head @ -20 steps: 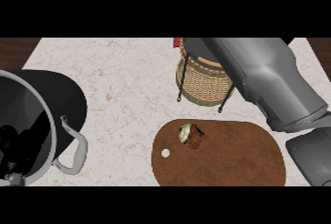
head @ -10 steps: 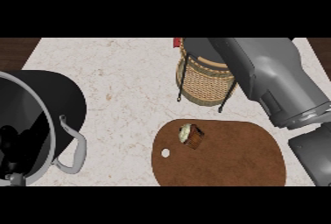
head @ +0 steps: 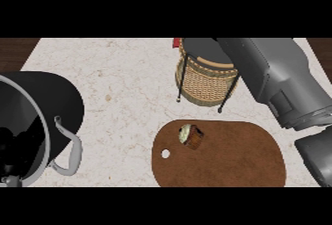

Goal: Pick the bell pepper from the cutting board and place it in the tiered basket

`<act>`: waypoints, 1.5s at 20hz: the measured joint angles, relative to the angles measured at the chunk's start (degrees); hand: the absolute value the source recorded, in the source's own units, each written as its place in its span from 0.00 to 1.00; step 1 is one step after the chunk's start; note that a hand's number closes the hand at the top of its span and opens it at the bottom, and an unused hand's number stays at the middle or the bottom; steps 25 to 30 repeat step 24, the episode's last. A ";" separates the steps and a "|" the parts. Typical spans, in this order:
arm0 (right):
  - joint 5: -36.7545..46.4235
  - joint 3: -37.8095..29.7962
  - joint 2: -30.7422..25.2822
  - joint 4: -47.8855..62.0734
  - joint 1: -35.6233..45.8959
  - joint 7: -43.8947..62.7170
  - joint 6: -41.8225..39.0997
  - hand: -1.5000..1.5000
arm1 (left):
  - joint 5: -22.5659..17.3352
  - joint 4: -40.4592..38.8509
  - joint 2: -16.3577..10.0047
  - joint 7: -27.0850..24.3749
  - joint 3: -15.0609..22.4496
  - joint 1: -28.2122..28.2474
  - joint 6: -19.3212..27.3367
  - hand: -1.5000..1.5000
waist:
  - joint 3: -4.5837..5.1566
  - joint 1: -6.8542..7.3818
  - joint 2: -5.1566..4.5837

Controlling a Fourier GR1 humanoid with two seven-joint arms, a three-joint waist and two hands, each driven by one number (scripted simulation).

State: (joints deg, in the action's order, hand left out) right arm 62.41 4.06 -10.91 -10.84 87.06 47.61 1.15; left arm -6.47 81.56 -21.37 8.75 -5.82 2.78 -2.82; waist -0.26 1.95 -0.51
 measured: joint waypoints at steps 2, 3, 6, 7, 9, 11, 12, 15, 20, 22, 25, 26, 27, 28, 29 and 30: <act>-0.27 -0.48 -0.04 -1.56 0.09 0.06 1.98 0.00 | -0.10 -0.69 0.00 -0.80 -0.41 0.16 -0.32 0.50 | -0.07 -0.18 0.09; -0.26 -0.60 -0.06 -2.56 0.67 0.40 3.23 0.00 | 0.64 -0.78 0.51 -1.02 0.05 0.19 0.25 0.50 | -0.19 -0.30 0.15; -0.31 -1.23 -0.32 -5.66 1.69 2.13 7.70 0.00 | 0.58 -0.98 0.33 -0.82 -0.32 0.32 0.23 0.50 | -0.25 -0.63 0.37; -0.35 -1.55 -0.61 -6.62 1.57 2.81 9.52 0.00 | 0.52 -1.04 0.23 -0.95 -0.46 0.43 0.12 0.50 | -0.25 -0.74 0.41; -0.94 -2.58 -1.34 -8.73 1.93 4.72 11.03 0.00 | 0.79 -0.63 0.34 -0.78 -0.44 0.96 0.33 0.50 | -0.23 -1.20 0.65; -2.01 -4.11 -2.65 -10.97 2.05 6.52 11.82 0.00 | 0.87 -0.54 0.37 -0.73 -0.74 1.49 0.59 0.50 | -0.24 -1.83 0.93; -2.63 -4.95 -2.98 -12.26 1.86 7.46 12.38 0.00 | 0.89 -0.48 0.57 -0.93 -0.84 1.86 0.74 0.50 | -0.26 -2.15 1.10; -5.33 -8.08 -4.74 -16.55 -0.27 8.36 14.18 0.00 | 1.11 -0.03 0.64 -1.34 -1.08 2.93 0.94 0.50 | -0.27 -2.99 1.40; -10.99 -13.01 -6.10 -27.68 -4.81 7.38 17.23 0.00 | 0.35 0.50 0.60 -0.91 -2.42 4.98 1.30 0.50 | -0.30 -5.07 2.28; -13.30 -14.30 -5.84 -32.99 -7.33 6.70 17.85 0.00 | -0.10 0.51 0.52 -0.67 -2.95 5.70 1.21 0.50 | -0.37 -6.08 2.64; -15.70 -15.40 -5.90 -38.54 -10.66 5.82 17.99 0.00 | -0.09 0.73 0.50 -0.81 -3.27 6.57 1.35 0.50 | -0.42 -6.89 2.90; -15.70 -15.40 -5.90 -38.54 -10.66 5.82 17.99 0.00 | -0.09 0.73 0.50 -0.81 -3.27 6.57 1.35 0.50 | -0.42 -6.89 2.90; -15.70 -15.40 -5.90 -38.54 -10.66 5.82 17.99 0.00 | -0.09 0.73 0.50 -0.81 -3.27 6.57 1.35 0.50 | -0.42 -6.89 2.90; -15.70 -15.40 -5.90 -38.54 -10.66 5.82 17.99 0.00 | -0.09 0.73 0.50 -0.81 -3.27 6.57 1.35 0.50 | -0.42 -6.89 2.90; -15.70 -15.40 -5.90 -38.54 -10.66 5.82 17.99 0.00 | -0.09 0.73 0.50 -0.81 -3.27 6.57 1.35 0.50 | -0.42 -6.89 2.90; -15.70 -15.40 -5.90 -38.54 -10.66 5.82 17.99 0.00 | -0.09 0.73 0.50 -0.81 -3.27 6.57 1.35 0.50 | -0.42 -6.89 2.90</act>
